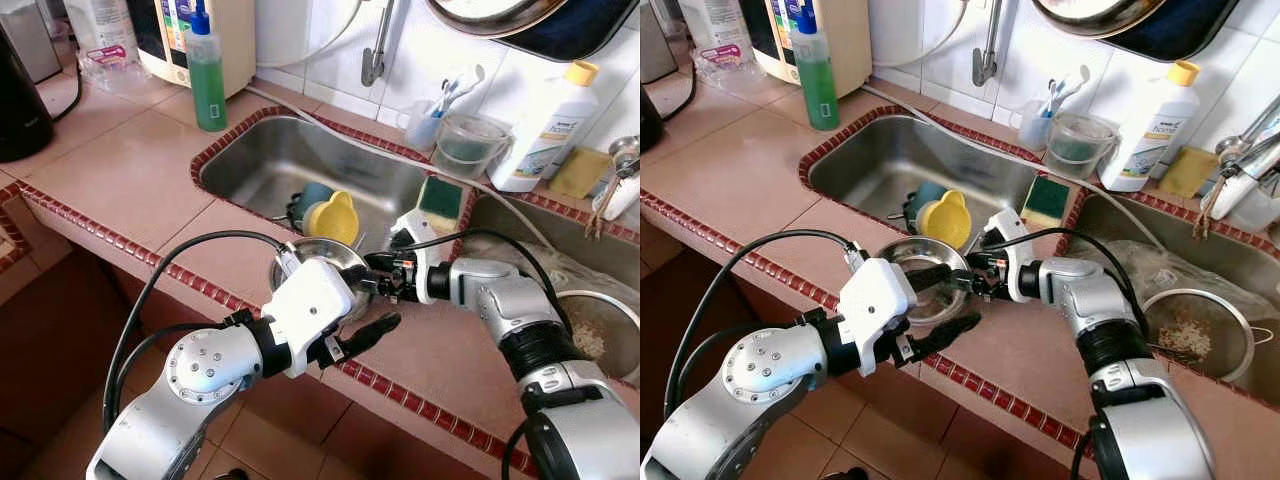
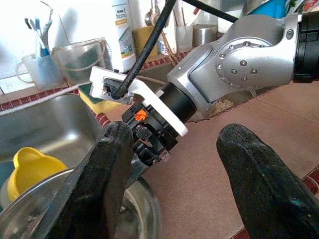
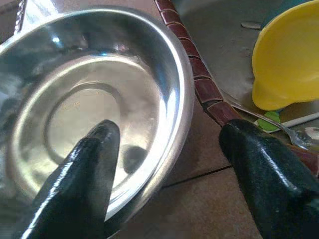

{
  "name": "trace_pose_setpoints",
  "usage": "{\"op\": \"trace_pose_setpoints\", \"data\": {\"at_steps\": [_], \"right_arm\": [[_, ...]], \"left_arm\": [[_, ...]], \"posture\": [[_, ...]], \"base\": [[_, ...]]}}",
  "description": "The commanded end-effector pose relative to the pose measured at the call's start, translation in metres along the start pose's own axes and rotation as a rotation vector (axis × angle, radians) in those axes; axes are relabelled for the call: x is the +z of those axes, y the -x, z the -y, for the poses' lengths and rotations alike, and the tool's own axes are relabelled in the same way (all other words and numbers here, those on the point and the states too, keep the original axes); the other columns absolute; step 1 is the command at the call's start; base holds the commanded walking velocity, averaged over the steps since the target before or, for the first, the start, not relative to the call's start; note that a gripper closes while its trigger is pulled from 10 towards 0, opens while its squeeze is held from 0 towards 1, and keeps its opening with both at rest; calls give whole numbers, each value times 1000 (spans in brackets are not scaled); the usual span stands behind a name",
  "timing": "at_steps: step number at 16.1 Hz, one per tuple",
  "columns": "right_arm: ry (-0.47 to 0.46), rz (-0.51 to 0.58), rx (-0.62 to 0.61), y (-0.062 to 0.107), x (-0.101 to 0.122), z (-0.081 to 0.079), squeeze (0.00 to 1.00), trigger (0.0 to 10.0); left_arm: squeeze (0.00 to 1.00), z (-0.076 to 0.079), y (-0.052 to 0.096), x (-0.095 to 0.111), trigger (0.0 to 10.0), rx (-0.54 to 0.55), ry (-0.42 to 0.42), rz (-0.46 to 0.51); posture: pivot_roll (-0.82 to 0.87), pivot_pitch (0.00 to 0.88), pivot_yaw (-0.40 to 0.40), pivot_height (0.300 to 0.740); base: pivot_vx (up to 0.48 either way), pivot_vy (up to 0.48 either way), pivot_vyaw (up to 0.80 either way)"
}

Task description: Kitchen organization

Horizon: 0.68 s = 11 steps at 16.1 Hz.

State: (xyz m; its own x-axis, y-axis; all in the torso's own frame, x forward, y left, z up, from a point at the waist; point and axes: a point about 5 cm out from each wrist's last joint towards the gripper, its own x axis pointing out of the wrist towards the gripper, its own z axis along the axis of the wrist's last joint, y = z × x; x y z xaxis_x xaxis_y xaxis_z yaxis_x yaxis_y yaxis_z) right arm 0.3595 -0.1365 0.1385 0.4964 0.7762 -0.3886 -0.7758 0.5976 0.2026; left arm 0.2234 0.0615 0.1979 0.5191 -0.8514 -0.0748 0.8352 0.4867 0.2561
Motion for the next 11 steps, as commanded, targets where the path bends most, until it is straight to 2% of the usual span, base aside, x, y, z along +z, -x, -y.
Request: {"op": "trace_pose_setpoints", "data": {"at_steps": [1,11], "right_arm": [[-27,-89,-51,5,-20,6,0,0],[-25,-63,-37,11,-16,8,0,0]], "left_arm": [[0,2,0,5,10000,-8,-12,16],[0,5,4,2,10000,-42,-16,-10]], "posture": [[-151,136,-112,740],[-155,139,-109,740]], "base": [[0,0,0],[0,0,0]]}}
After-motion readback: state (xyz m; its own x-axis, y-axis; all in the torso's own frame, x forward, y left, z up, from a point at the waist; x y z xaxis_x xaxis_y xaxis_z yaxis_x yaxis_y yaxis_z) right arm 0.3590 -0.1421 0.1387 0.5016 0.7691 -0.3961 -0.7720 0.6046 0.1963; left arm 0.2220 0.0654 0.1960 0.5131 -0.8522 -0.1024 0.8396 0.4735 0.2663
